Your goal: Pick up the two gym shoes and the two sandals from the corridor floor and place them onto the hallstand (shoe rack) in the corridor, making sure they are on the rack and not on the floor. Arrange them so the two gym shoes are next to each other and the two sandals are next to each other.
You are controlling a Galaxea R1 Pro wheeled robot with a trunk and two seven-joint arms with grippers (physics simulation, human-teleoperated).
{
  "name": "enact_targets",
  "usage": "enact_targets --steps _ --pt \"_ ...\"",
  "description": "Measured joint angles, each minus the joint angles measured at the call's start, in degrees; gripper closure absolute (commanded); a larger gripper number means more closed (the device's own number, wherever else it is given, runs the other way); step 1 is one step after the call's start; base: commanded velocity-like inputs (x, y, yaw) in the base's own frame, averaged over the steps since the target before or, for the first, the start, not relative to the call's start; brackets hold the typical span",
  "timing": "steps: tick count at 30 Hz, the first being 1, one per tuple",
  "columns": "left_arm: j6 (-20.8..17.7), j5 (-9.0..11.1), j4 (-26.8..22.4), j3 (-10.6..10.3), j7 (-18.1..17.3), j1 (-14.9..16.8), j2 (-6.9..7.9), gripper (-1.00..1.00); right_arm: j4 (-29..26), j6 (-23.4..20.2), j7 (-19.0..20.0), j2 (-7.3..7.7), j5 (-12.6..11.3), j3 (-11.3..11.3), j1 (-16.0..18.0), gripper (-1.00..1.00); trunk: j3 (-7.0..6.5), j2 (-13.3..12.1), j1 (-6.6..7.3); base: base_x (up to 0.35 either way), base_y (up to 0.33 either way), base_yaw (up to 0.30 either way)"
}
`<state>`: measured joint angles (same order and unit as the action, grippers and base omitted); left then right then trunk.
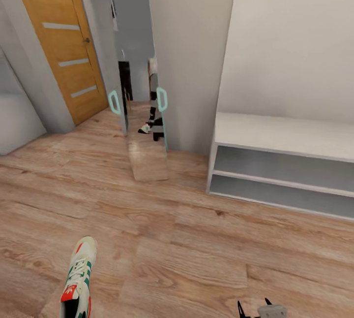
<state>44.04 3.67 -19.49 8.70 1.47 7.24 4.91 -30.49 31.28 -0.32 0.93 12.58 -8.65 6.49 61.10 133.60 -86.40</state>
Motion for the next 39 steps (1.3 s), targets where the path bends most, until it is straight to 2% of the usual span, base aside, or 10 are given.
enact_targets --steps 11,39 --pt "0.04 0.0 0.01 0.0 -0.01 0.0 0.0 1.0 -0.02 0.0 0.0 0.01 0.0 -0.01 0.0 -1.0 0.0 0.0 -0.01 0.13 0.233 0.275" --pt "-0.06 0.0 0.02 -0.01 -0.01 0.01 0.0 1.0 -0.29 0.0 0.0 0.06 0.0 -0.11 -0.01 -1.0 0.0 0.0 -0.02 0.005 0.008 0.275"
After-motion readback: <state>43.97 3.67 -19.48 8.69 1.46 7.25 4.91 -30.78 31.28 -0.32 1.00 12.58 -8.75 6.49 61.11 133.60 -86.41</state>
